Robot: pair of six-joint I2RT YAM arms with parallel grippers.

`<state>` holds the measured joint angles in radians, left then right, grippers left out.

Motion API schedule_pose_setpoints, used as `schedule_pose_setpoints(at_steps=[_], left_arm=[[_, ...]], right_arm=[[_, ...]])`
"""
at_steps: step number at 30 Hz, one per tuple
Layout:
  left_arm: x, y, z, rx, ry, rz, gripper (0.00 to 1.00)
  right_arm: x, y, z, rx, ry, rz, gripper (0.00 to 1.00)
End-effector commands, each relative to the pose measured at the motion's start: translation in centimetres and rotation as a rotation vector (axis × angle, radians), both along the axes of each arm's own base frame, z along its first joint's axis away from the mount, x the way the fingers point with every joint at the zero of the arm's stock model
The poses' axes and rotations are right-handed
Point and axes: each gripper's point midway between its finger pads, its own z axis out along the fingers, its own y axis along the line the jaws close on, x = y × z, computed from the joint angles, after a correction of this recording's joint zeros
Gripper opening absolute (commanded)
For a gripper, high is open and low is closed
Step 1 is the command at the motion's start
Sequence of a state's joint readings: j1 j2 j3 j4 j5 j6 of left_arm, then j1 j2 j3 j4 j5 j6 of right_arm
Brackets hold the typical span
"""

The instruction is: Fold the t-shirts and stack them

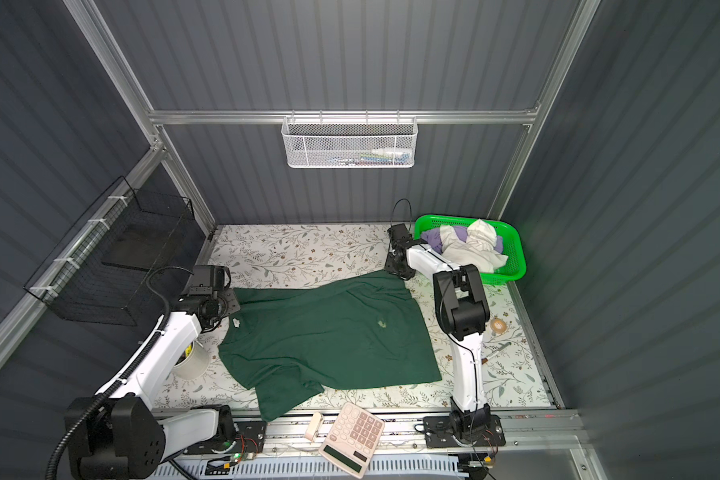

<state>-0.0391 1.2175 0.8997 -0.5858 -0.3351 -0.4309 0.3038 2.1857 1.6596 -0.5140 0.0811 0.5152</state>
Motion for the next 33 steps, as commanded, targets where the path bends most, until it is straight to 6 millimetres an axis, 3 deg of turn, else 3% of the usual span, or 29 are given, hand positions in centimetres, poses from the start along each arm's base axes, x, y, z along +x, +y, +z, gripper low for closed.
schedule_pose_setpoints(at_steps=[1, 4, 16, 18, 21, 25, 27, 31, 33], left_arm=[[0.0, 0.3, -0.3, -0.019, 0.005, 0.031, 0.00], [-0.1, 0.3, -0.3, -0.023, 0.004, 0.032, 0.00], [-0.7, 0.3, -0.9, -0.028, 0.018, 0.035, 0.00], [-0.7, 0.3, -0.8, -0.028, 0.016, 0.036, 0.00], [-0.6, 0.3, -0.7, -0.025, 0.015, 0.032, 0.00], [-0.6, 0.4, -0.6, -0.019, 0.012, 0.033, 0.00], [-0.5, 0.4, -0.7, -0.018, 0.012, 0.032, 0.00], [0.5, 0.0, -0.8, -0.037, -0.010, 0.021, 0.00], [2.0, -0.3, -0.5, -0.044, -0.029, 0.000, 0.00]], right_arm=[[1.1, 0.2, -0.5, 0.000, -0.015, 0.000, 0.40], [1.8, 0.4, -0.6, 0.002, -0.025, -0.001, 0.45], [2.6, 1.1, -2.6, 0.015, 0.040, -0.007, 0.47], [2.3, 1.1, -3.3, 0.001, 0.071, 0.004, 0.42], [2.0, 1.2, -3.7, -0.012, 0.095, 0.016, 0.26], [1.6, 1.2, -3.5, -0.021, 0.093, 0.021, 0.13], [1.5, 1.2, -3.0, -0.023, 0.080, 0.027, 0.00], [2.3, 1.6, -0.9, -0.004, 0.002, 0.058, 0.00], [3.1, 1.6, 1.6, -0.013, -0.068, 0.079, 0.00]])
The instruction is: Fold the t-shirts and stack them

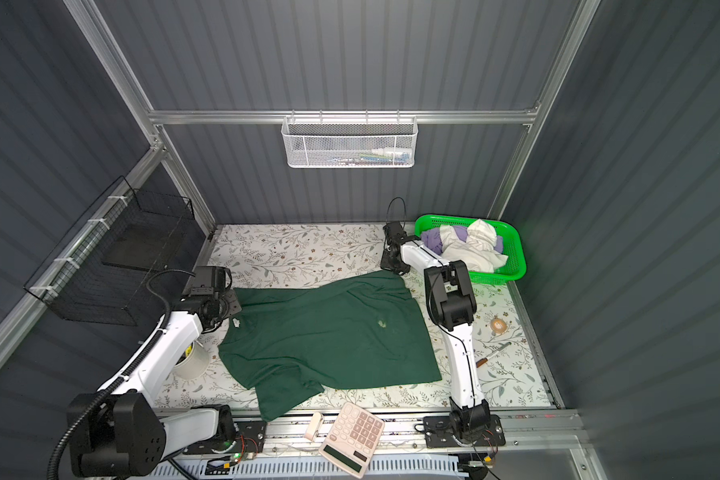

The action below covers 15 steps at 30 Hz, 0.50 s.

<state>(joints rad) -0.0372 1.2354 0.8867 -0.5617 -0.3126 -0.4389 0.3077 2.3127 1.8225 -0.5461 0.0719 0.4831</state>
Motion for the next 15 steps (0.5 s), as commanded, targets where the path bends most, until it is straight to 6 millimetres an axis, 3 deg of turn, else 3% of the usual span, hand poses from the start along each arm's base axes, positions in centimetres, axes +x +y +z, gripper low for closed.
schedule_pose_setpoints(at_steps=[1, 6, 11, 15], left_arm=[[2.6, -0.1, 0.4, -0.017, -0.040, -0.011, 0.00], [9.6, 0.4, 2.8, 0.063, -0.091, -0.052, 0.00], [17.3, 0.6, 7.1, 0.102, -0.180, -0.055, 0.00], [22.2, 1.0, 8.8, 0.147, -0.237, -0.058, 0.00]], right_arm=[[0.9, 0.2, 4.0, -0.015, -0.097, 0.049, 0.00], [3.6, -1.2, 10.2, -0.068, -0.250, 0.064, 0.00], [5.4, -2.8, 12.2, -0.097, -0.305, 0.052, 0.00], [6.9, -3.2, 12.5, -0.098, -0.341, 0.052, 0.00]])
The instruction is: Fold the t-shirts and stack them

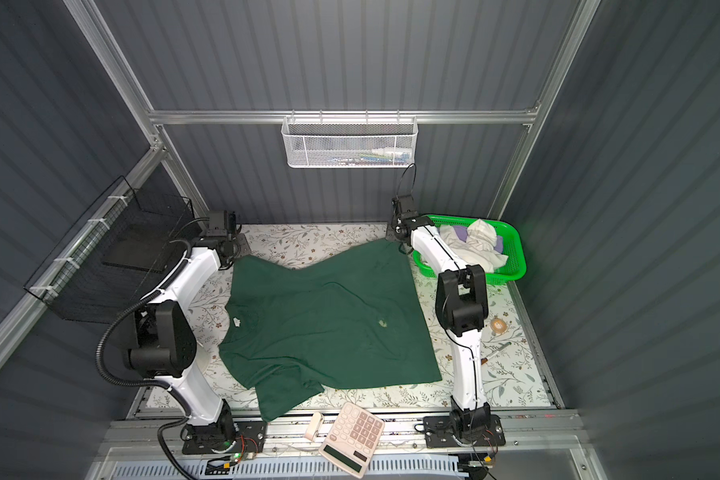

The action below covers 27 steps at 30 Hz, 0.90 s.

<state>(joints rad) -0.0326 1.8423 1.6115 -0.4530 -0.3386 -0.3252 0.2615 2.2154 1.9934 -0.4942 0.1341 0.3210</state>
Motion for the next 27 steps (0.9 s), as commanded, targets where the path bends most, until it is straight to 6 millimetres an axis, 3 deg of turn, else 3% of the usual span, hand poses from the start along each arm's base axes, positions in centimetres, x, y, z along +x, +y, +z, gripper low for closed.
schedule_pose_setpoints(at_steps=[1, 6, 13, 17, 23, 27], left_arm=[[3.1, 1.1, 2.0, 0.069, -0.052, 0.004, 0.00], [5.6, 0.8, 2.2, 0.073, -0.088, -0.017, 0.00], [4.4, 0.2, 2.0, 0.047, -0.112, -0.044, 0.00], [1.9, 0.5, 2.2, 0.042, -0.101, -0.022, 0.00], [-4.2, 1.8, 0.7, 0.040, -0.014, 0.082, 0.00], [-8.2, 1.8, -1.4, 0.019, 0.072, 0.095, 0.00]], right_arm=[[1.4, -1.2, -0.2, -0.050, -0.020, -0.006, 0.00], [3.1, -1.3, -0.8, -0.058, -0.039, 0.010, 0.00], [3.1, -1.6, -1.2, -0.052, -0.060, 0.015, 0.00], [2.6, -1.8, -1.2, -0.034, -0.083, 0.023, 0.00], [0.9, -2.4, -1.9, -0.016, -0.052, 0.004, 0.00], [-0.5, -2.9, -1.8, -0.008, -0.057, -0.008, 0.00]])
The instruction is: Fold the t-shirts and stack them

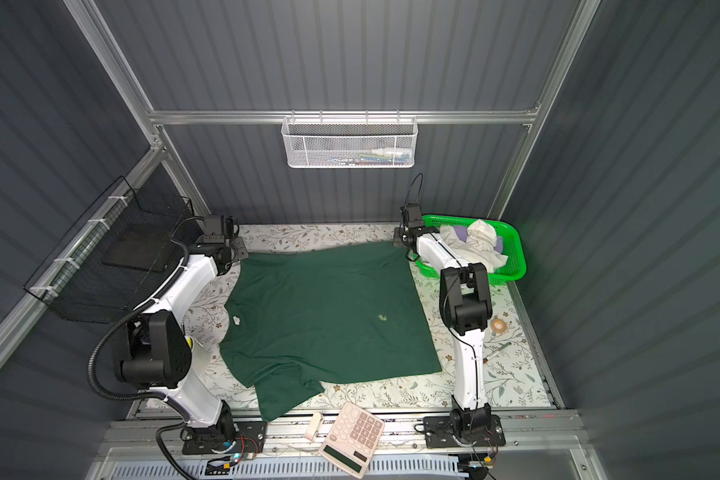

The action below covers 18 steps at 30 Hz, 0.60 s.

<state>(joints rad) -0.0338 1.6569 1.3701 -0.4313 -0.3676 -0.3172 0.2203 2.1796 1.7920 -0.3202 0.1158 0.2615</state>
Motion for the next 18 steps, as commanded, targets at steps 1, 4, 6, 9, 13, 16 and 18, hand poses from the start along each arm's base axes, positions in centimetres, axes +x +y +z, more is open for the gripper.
schedule_pose_setpoints(at_steps=[1, 4, 6, 9, 13, 16, 18], left_arm=[[-3.5, 1.2, -0.7, -0.011, 0.048, 0.083, 0.00], [-6.0, 1.2, -1.1, -0.016, 0.081, 0.091, 0.00], [-7.6, 1.3, -1.2, -0.017, 0.099, 0.097, 0.00], [-9.4, 1.4, -1.5, -0.018, 0.127, 0.108, 0.00], [-11.2, 1.3, -2.2, -0.027, 0.164, 0.113, 0.00], [-12.2, 1.2, -2.6, -0.039, 0.176, 0.113, 0.00], [-12.8, 1.0, -3.0, -0.051, 0.181, 0.107, 0.00]], right_arm=[[-0.4, -0.6, 1.7, 0.025, -0.048, -0.021, 0.00], [-1.4, -1.0, 1.8, 0.032, -0.039, -0.039, 0.01], [-2.2, -0.9, 2.0, 0.048, -0.038, -0.041, 0.01], [-2.9, -0.5, 1.8, 0.083, -0.035, -0.035, 0.01], [-3.7, -0.3, 1.6, 0.101, -0.012, -0.031, 0.01], [-4.3, -0.4, 1.7, 0.102, -0.004, -0.040, 0.01], [-4.8, -0.4, 1.9, 0.107, -0.008, -0.044, 0.02]])
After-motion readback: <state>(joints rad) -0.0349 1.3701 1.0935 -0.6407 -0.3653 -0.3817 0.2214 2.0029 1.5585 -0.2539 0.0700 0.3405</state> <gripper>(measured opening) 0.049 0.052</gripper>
